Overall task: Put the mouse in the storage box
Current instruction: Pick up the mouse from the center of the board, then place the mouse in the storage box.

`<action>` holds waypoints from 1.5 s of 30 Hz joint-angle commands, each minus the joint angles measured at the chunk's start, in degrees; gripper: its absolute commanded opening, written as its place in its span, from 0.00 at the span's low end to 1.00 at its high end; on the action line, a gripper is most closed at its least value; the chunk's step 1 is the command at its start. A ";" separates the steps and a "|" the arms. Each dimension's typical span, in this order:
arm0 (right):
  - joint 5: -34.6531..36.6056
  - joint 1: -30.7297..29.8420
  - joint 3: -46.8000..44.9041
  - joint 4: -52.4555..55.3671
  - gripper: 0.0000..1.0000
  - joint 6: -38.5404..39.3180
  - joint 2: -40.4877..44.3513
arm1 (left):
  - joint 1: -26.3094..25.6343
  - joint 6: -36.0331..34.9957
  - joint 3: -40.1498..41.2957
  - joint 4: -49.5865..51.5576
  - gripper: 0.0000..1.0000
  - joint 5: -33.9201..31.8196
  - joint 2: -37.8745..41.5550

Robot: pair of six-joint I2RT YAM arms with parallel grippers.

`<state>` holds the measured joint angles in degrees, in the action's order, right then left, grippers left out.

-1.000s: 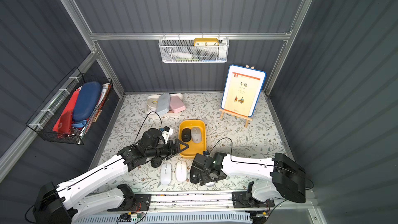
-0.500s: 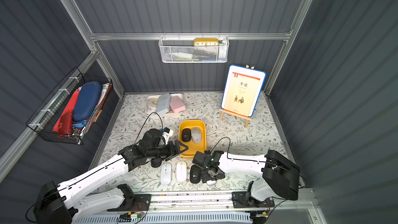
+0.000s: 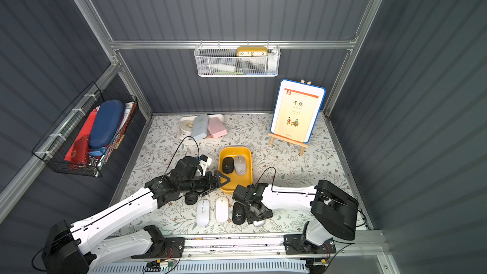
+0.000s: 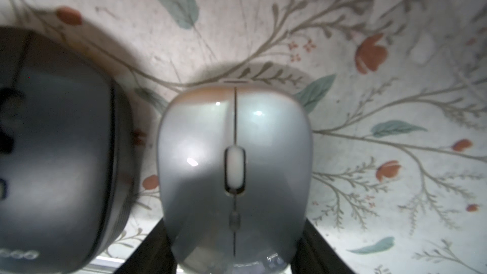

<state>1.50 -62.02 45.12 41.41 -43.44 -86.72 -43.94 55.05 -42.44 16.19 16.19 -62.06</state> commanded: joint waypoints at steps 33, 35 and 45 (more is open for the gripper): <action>-0.08 18.05 59.92 11.22 0.61 23.22 -32.13 | 35.35 -4.08 -1.32 1.54 0.83 5.40 2.47; -0.33 18.50 60.04 10.63 0.61 23.12 -33.00 | 38.56 -4.53 0.06 0.40 0.83 9.05 1.14; -2.27 19.73 64.14 12.29 0.61 21.56 -39.14 | 38.93 -6.57 0.94 -1.81 0.83 11.16 -0.65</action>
<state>0.45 -42.70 108.03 51.53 -20.71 -124.42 -5.21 50.83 -40.95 15.38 25.39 -63.46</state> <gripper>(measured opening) 0.622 0.830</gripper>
